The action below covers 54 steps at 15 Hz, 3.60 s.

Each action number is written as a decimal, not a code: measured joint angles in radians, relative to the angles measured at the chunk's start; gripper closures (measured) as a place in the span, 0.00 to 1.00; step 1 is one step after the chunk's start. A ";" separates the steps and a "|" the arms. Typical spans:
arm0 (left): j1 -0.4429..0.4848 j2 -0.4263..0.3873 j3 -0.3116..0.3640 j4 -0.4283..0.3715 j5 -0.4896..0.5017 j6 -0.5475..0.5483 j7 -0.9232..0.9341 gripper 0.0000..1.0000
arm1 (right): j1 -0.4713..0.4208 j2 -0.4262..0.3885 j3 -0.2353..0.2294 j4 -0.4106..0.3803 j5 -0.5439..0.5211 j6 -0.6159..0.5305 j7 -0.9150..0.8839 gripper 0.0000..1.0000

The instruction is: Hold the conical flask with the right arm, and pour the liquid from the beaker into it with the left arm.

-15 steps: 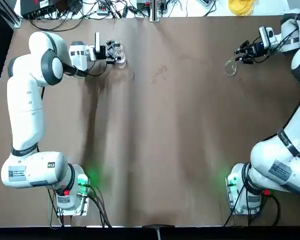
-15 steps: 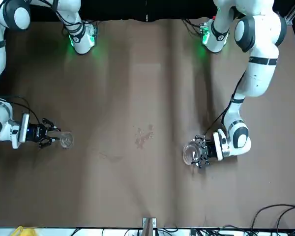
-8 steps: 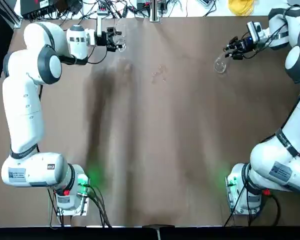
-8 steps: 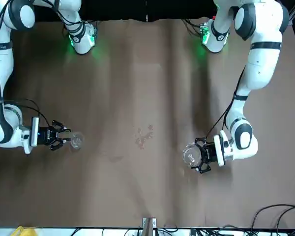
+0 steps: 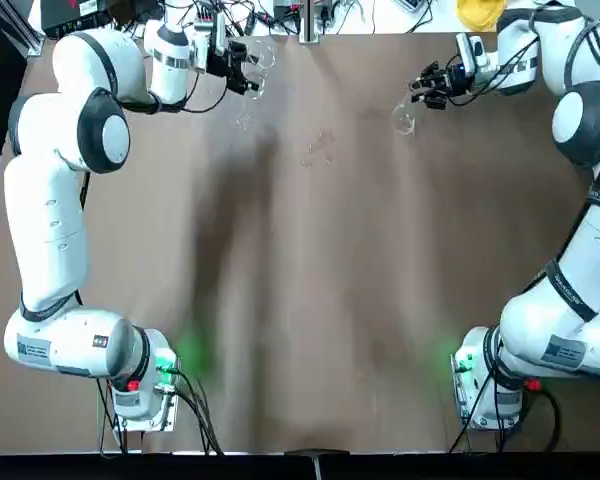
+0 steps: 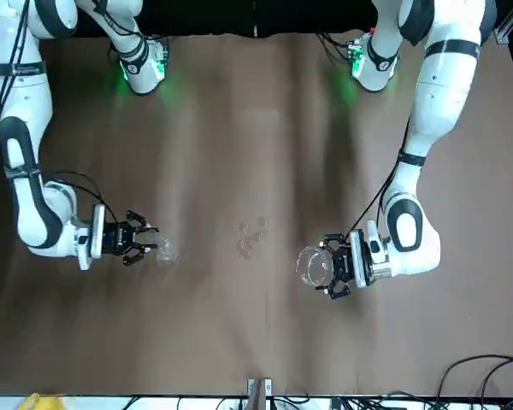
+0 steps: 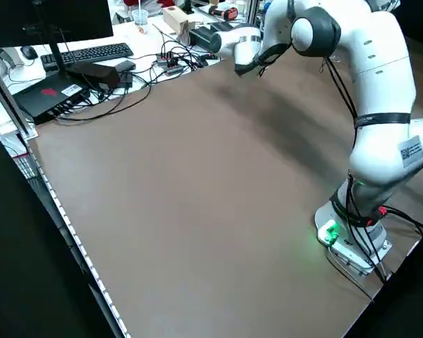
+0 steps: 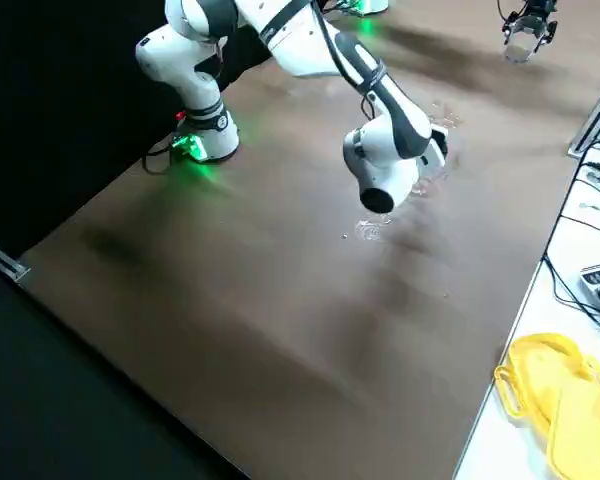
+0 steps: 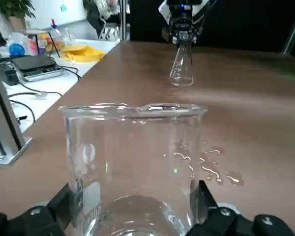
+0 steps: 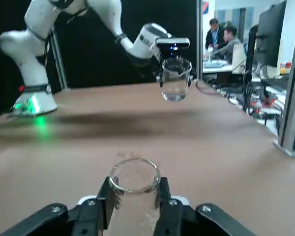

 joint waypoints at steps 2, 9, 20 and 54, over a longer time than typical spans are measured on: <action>-0.028 -0.025 0.000 0.003 0.041 0.032 -0.044 0.02 | 0.042 -0.022 0.001 -0.037 0.059 0.053 0.000 0.61; -0.106 -0.089 0.001 0.004 0.211 0.108 -0.195 0.02 | 0.320 -0.096 0.008 -0.137 0.319 0.389 0.000 0.61; -0.147 -0.114 -0.004 0.004 0.402 0.121 -0.317 0.02 | 0.593 -0.094 0.000 -0.088 0.688 0.665 0.010 0.61; -0.167 -0.125 -0.009 0.018 0.614 0.086 -0.280 0.02 | 0.806 0.062 -0.013 0.156 0.883 0.988 0.047 0.61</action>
